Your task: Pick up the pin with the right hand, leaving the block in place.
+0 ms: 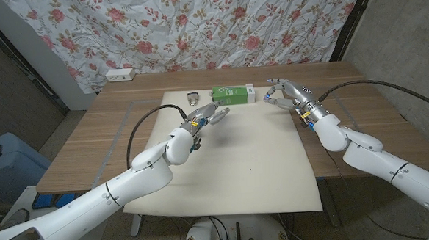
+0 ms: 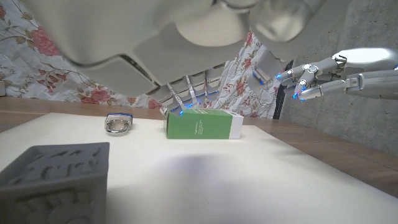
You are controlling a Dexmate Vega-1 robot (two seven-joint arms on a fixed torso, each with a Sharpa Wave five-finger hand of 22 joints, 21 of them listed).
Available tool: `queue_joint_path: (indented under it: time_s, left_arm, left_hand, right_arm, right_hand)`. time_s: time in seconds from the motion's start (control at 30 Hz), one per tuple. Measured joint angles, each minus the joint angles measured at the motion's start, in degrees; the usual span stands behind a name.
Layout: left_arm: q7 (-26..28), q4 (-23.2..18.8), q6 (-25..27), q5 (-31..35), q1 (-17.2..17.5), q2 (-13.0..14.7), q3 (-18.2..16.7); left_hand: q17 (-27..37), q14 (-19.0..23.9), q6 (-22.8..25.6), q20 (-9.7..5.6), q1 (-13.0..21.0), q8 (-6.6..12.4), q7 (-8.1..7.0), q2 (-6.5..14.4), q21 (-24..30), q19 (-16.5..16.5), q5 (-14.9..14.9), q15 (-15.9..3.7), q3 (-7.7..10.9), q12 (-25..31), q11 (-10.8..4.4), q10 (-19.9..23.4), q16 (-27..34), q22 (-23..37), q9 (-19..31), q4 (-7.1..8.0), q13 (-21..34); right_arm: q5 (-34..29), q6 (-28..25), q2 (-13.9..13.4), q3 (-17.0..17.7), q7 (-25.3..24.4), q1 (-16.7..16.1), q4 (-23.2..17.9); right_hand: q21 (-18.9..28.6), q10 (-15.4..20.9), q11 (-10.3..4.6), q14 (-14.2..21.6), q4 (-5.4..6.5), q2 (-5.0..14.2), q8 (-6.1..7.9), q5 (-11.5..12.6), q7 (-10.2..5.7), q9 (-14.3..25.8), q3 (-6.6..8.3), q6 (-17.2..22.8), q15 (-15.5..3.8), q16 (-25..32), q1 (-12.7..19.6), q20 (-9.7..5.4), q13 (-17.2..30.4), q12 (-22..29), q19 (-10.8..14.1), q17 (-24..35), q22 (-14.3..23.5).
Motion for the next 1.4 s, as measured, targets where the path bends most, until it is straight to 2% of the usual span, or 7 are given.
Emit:
queue_joint_path:
  time_s: [0.33,0.67,0.77,1.1,1.4]
  left_arm:
    - [-0.63,1.98,-1.65,1.25,0.62,-0.44,0.63]
    - [-1.95,4.42,-3.40,2.43,0.46,-1.43,1.84]
    - [-2.54,5.34,-3.94,2.64,0.19,-1.84,2.31]
    - [-4.00,6.90,-4.96,4.31,-0.39,-2.46,3.43]
    - [-5.80,7.76,-4.86,5.96,-0.79,-2.54,4.34]
  left_hand:
    - [0.00,-0.52,-0.62,0.01,-0.22,0.00,-0.62,-0.23,0.00,-1.83,0.00,-0.53,-1.21,0.00,-0.53,-0.53,0.00,-0.01,0.00,0.38,0.00]
    - [-0.01,-1.32,-3.00,0.17,-0.45,0.00,-0.50,-0.46,0.01,-3.70,0.08,-0.72,-2.51,0.00,-0.94,-0.94,0.00,-0.01,-0.16,0.86,0.00]
    - [-0.01,-1.74,-3.41,0.18,-0.45,0.00,-0.08,-0.46,0.01,-4.31,0.22,-0.54,-2.96,-0.21,-0.72,-1.74,0.00,-0.01,-0.15,0.86,0.00]
    - [-0.02,-2.57,-3.79,-0.21,-0.45,0.00,-0.31,-0.45,0.01,-5.51,0.22,-0.54,-3.42,-0.21,-0.41,-2.46,0.00,-0.02,-0.15,0.85,0.00]
    - [-0.02,-2.55,-3.78,0.10,-0.60,0.00,-0.30,-0.30,0.01,-5.81,0.22,-0.53,-3.91,-0.21,-0.41,-2.45,0.00,-0.02,-0.15,0.87,0.00]
  right_arm:
    - [0.48,-0.31,0.39,0.13,-0.68,-0.55,-0.48]
    - [2.15,-0.11,1.16,0.33,-0.80,-0.79,-0.67]
    - [2.88,0.29,1.47,0.34,-0.51,-0.74,-0.48]
    - [4.23,1.16,2.51,-0.04,0.23,-0.12,0.52]
    - [4.81,1.68,3.30,-0.56,0.50,0.53,1.40]
  right_hand:
    - [0.00,0.10,0.10,0.00,0.00,-0.01,-0.01,-0.01,0.00,-0.21,0.00,0.00,0.00,0.00,0.00,0.00,0.00,0.00,0.00,0.29,0.00]
    - [0.00,0.10,0.10,0.00,0.00,-0.01,-0.13,-0.01,0.33,-0.31,0.00,0.33,0.00,0.00,0.01,0.00,0.00,0.00,0.00,0.29,0.00]
    - [0.00,0.10,0.10,0.00,-0.17,0.00,-0.15,-0.01,0.33,-0.30,-0.16,0.33,0.00,0.00,0.01,0.00,0.00,0.00,0.00,0.29,0.00]
    - [0.00,0.41,0.41,0.00,-0.17,0.23,-0.40,-0.03,0.32,-0.29,-0.16,0.32,0.00,0.00,0.25,0.00,0.00,0.00,0.00,0.29,0.00]
    - [0.00,0.41,0.41,0.00,-0.17,0.23,-0.46,-0.19,0.32,-0.47,-0.16,0.32,0.00,0.00,0.25,0.00,0.00,0.00,0.00,0.28,0.00]
